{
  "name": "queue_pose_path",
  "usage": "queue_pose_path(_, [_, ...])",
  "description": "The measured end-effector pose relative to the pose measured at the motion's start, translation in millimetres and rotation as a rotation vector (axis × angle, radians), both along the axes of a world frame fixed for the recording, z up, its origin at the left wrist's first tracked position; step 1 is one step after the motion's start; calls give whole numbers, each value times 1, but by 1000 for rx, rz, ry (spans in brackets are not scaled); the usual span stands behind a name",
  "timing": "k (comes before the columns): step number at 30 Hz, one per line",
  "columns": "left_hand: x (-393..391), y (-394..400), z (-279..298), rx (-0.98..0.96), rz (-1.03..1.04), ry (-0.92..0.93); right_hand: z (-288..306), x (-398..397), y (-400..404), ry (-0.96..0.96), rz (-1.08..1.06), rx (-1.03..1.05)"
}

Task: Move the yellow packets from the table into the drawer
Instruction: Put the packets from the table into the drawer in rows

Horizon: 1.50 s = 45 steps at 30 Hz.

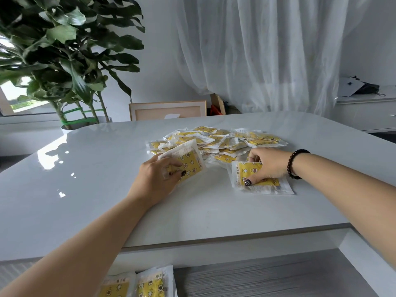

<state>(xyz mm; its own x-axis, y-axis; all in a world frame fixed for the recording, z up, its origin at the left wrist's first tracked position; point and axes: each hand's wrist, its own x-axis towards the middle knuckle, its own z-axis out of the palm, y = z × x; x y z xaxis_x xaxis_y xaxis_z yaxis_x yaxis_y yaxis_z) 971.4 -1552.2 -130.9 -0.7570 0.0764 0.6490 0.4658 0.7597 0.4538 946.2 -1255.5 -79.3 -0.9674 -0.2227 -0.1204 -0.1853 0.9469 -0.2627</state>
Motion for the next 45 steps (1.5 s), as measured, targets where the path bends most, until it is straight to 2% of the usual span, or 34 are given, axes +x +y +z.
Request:
queue_pose_path(5, [3,-1,1,3,20,-16,6,-4,-3,-8,-20,16])
queue_pose_path(9, [8,-6,11,-48,-3,-126,6,2,-7,51,-14,-7])
queue_pose_path(15, [16,-23,68,-329,84,-453,6,14,-20,205,106,179])
queue_pose_path(22, [56,-29,87,-763,228,-548,36,50,-46,261,170,214])
queue_pose_path(25, [67,-24,78,-770,220,-615,41,69,-53,281,200,282])
queue_pose_path(30, [72,-7,75,-843,191,-562,21,80,-57,129,170,349])
queue_pose_path(35, [69,-8,98,-761,41,-632,46,81,-49,249,149,300])
queue_pose_path(39, [64,-9,87,-790,73,-625,31,81,-53,154,140,394])
queue_pose_path(45, [59,-12,82,-774,43,-616,29,80,-59,293,124,342])
